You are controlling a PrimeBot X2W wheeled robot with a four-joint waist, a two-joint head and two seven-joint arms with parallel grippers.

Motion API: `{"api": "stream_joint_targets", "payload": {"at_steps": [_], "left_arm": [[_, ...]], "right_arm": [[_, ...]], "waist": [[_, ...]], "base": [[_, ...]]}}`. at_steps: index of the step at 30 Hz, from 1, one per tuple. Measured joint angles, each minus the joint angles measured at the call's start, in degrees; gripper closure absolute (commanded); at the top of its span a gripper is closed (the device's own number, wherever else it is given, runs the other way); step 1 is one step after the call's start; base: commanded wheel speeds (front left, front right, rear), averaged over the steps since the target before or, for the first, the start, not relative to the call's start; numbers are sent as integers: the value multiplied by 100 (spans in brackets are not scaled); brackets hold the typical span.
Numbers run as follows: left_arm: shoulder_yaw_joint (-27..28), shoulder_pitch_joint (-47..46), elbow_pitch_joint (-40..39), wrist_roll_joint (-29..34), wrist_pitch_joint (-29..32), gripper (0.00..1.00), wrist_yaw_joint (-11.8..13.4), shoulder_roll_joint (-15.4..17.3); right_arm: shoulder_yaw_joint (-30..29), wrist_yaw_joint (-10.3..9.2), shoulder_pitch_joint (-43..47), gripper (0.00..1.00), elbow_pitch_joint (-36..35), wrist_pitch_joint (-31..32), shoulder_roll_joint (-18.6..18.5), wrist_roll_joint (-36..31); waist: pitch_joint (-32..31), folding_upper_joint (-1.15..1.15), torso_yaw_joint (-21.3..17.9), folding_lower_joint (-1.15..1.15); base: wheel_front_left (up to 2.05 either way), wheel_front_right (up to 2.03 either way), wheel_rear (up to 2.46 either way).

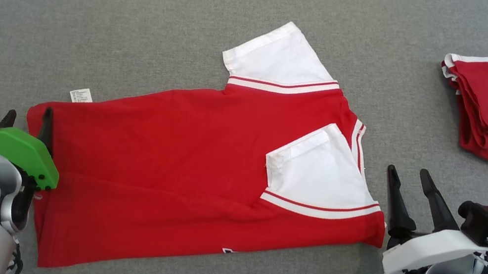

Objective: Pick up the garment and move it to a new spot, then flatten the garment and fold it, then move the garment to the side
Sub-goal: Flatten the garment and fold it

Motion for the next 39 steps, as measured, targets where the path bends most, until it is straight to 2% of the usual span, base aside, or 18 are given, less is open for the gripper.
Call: {"api": "stream_joint_targets", "payload": {"at_steps": [7,17,18,21,22,23,24,28,32,35,39], "left_arm": [[-73,-493,726,38,246,0,-21,121],[-112,-886,1255,-1,326,0,-100,178],[-120,-924,1312,-2,364,3,-119,186],[-141,-1024,1461,-11,428,22,-130,189],[-143,-1048,1496,-12,427,35,-130,192],[-149,-1075,1526,-12,423,41,-130,193],[-154,-1106,1557,-12,415,41,-141,192],[-209,-1181,1673,-12,393,60,-209,186],[-280,-1252,1751,-12,377,68,-312,164],[-312,-1291,1763,-3,188,100,-356,143],[-335,-1345,1660,0,-172,100,-459,94]], "right_arm": [[163,0,-134,0,-7,-24,-99,69],[244,0,-190,0,18,-57,-133,133],[253,0,-194,0,21,-57,-136,134],[272,0,-236,0,27,-57,-144,144],[278,0,-255,0,30,-57,-148,152],[279,0,-277,0,35,-57,-153,166],[279,0,-294,0,38,-58,-163,177],[276,0,-302,0,66,-67,-186,181],[272,0,-359,0,70,-49,-222,181],[280,0,-475,0,51,-36,-274,174],[326,0,-713,0,32,68,-347,64]], "waist": [[289,0,-108,0],[409,0,-155,0],[421,0,-160,0],[459,0,-179,0],[471,0,-187,0],[483,0,-195,0],[494,0,-201,0],[529,0,-211,0],[555,0,-195,0],[571,0,-166,0],[590,0,-106,-1]], "base": [[0,0,0],[0,0,0],[0,0,0],[0,0,0],[0,0,0],[0,0,0],[0,0,0],[0,0,0],[0,0,0],[0,0,0],[0,0,0]]}}
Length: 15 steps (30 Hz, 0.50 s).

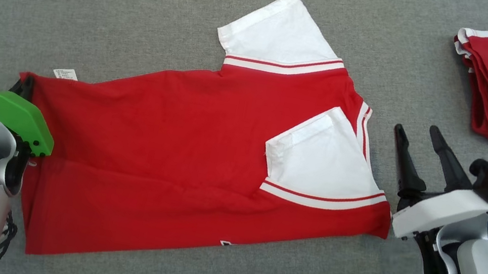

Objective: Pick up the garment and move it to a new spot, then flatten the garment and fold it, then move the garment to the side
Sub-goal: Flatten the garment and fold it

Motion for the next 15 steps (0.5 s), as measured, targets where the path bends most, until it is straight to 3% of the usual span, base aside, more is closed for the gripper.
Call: {"api": "stream_joint_targets", "payload": {"at_steps": [7,15], "left_arm": [[-82,43,-335,31,-615,100,-140,-176],[-257,132,-867,89,-979,100,-166,-472]], "right_arm": [[-114,-1,-982,0,266,525,-104,-416],[70,0,-2486,0,1155,1379,-218,-634]], "waist": [[58,-1,238,0],[247,-1,674,0]], "base": [[0,0,0],[0,0,0]]}}
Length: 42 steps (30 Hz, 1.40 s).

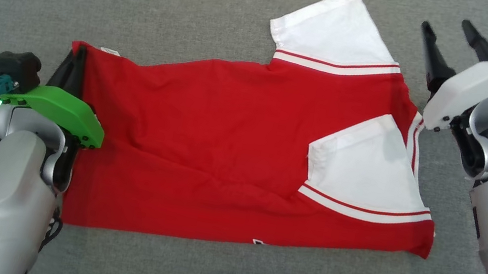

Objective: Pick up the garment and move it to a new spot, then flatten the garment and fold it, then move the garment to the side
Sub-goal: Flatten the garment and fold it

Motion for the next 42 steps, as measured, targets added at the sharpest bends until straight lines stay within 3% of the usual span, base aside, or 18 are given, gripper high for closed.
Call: {"api": "stream_joint_targets", "payload": {"at_steps": [12,22,29,30,31,34,37,42], "left_arm": [[-216,-327,-403,102,-194,100,0,-579],[-354,-533,-399,127,-237,100,-64,-859],[-397,-597,-369,129,-245,100,-99,-944],[-394,-597,-361,130,-245,100,-101,-945],[-388,-597,-353,132,-245,100,-102,-946],[-364,-598,-305,174,-245,100,-107,-951],[-333,-598,-254,204,-246,100,-109,-955],[-275,-598,-179,246,-246,100,-142,-957]], "right_arm": [[292,-1,-1723,0,1829,676,-231,-179],[297,-1,-2492,0,3072,582,-272,-466],[341,-4,-2847,0,3568,419,-285,-569],[364,-5,-2877,34,3622,411,-277,-569],[397,-5,-2895,58,3666,401,-266,-569],[536,-4,-2961,86,3793,400,-199,-572],[660,3,-2973,100,3904,417,-126,-568],[859,3,-2984,100,4072,304,-112,-578]], "waist": [[585,1,788,1],[1042,1,1340,1],[1186,0,1559,0],[1191,0,1565,0],[1191,0,1561,0],[1161,0,1518,0],[1112,0,1456,0],[1007,0,1342,0]], "base": [[0,0,0],[0,0,0],[0,0,0],[0,0,0],[0,0,0],[0,0,0],[0,0,0],[0,0,0]]}}
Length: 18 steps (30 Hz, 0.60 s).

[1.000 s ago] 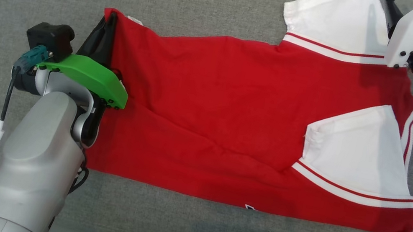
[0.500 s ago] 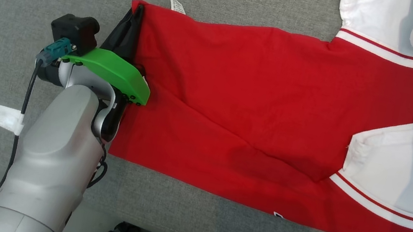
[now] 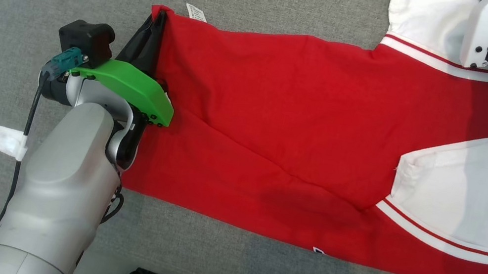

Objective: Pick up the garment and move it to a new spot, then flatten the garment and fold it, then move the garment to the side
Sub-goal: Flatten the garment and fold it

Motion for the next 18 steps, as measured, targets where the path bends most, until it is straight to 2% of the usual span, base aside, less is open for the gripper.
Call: {"api": "stream_joint_targets", "payload": {"at_steps": [10,18], "left_arm": [[271,18,136,-51,0,100,-53,177],[535,252,85,-58,0,100,-56,461]], "right_arm": [[147,-1,154,100,-100,-637,115,455],[719,-1,730,100,-982,-1245,-66,1236]], "waist": [[-179,1,-260,0],[-481,0,-653,0]], "base": [[0,0,0],[0,0,0]]}}
